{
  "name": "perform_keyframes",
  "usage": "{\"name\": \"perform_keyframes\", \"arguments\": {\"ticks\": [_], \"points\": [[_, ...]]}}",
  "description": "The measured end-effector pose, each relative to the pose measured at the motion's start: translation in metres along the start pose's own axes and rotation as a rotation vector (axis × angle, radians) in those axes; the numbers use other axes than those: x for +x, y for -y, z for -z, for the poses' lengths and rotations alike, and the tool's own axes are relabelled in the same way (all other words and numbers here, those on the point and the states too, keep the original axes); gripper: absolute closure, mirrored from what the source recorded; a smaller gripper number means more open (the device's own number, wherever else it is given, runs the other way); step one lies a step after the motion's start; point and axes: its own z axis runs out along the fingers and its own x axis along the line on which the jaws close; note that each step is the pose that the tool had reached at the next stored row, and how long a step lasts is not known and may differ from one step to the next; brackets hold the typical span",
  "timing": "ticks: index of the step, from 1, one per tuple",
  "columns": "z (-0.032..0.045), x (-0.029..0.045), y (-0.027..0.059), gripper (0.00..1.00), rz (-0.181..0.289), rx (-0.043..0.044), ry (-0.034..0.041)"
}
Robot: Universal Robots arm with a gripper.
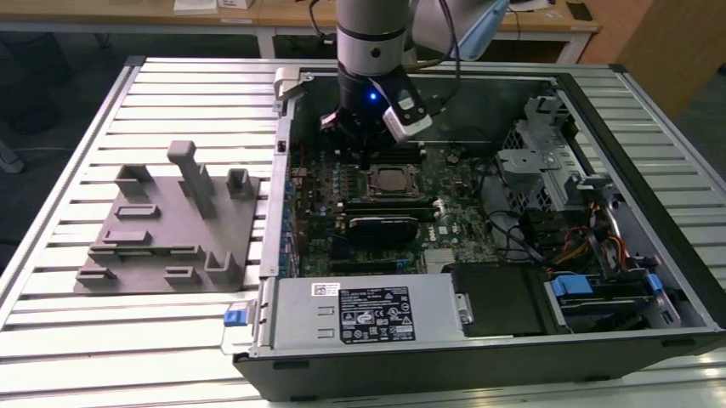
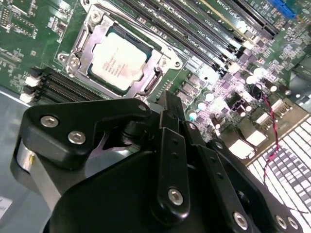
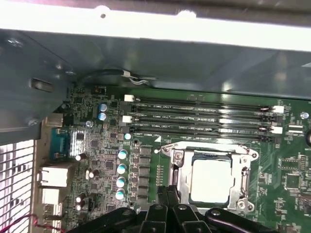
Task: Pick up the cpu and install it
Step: 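Install the first cpu locking lever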
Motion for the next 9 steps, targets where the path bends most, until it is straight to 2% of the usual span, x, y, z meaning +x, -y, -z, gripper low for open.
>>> {"name": "perform_keyframes", "arguments": {"ticks": [4,9], "points": [[0.0012,0.0008,-0.0001,0.89,0.000,-0.0003,0.0004],[0.0013,0.0070,-0.0003,0.89,0.000,-0.0048,0.0004]]}}
